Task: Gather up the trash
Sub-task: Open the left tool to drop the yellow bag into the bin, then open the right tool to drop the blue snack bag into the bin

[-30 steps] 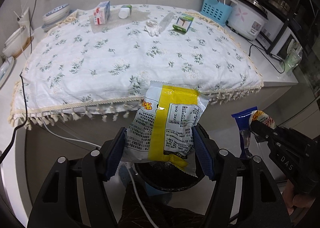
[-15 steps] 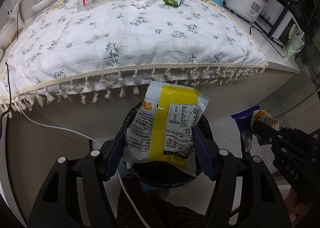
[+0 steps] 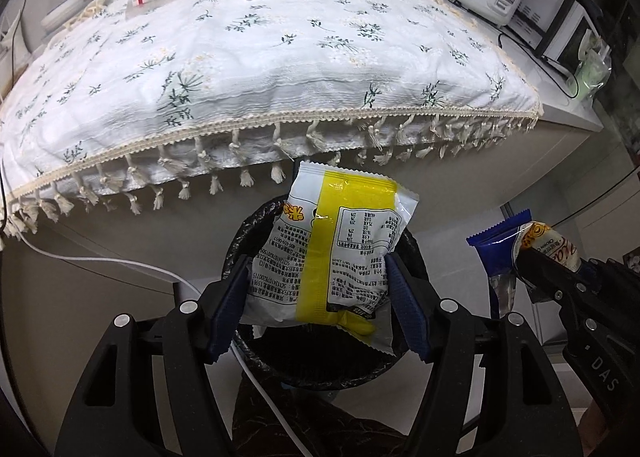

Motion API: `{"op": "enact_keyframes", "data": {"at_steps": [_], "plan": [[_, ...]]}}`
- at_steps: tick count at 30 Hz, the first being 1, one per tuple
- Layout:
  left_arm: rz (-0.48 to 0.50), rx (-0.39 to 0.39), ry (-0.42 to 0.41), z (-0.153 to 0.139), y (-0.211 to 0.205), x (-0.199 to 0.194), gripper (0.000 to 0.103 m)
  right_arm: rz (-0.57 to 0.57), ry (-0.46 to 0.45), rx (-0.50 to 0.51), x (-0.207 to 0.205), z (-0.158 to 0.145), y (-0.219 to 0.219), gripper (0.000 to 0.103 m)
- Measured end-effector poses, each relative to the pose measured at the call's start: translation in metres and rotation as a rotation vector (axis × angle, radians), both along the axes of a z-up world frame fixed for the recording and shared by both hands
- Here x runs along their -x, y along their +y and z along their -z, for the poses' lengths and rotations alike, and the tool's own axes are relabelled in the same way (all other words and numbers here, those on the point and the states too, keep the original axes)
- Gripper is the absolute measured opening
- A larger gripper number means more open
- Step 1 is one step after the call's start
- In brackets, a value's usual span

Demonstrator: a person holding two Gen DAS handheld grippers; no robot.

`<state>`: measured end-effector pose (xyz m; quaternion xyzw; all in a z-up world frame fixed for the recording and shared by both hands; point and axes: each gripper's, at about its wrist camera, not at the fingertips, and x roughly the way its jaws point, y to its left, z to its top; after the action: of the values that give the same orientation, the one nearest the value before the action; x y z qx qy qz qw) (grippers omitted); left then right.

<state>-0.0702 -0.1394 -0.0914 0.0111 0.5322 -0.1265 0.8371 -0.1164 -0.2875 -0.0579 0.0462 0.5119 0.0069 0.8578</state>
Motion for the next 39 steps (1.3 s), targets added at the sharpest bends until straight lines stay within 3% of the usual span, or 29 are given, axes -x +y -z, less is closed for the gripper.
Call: {"op": "enact_keyframes", "data": {"at_steps": [8, 21, 39], "plan": [[0.017, -0.005, -0.014, 0.002, -0.005, -0.003, 0.079, 0.01, 0.014, -0.008, -0.008, 0.006, -0.004, 0.019], [-0.037, -0.012, -0.021, 0.005, 0.014, -0.005, 0.097, -0.023, 0.034, -0.017, -0.025, 0.018, 0.008, 0.019], [-0.127, -0.047, -0.034, 0.008, 0.057, 0.0, 0.097, -0.106, 0.067, 0.005, -0.049, 0.037, 0.039, 0.019]]}}
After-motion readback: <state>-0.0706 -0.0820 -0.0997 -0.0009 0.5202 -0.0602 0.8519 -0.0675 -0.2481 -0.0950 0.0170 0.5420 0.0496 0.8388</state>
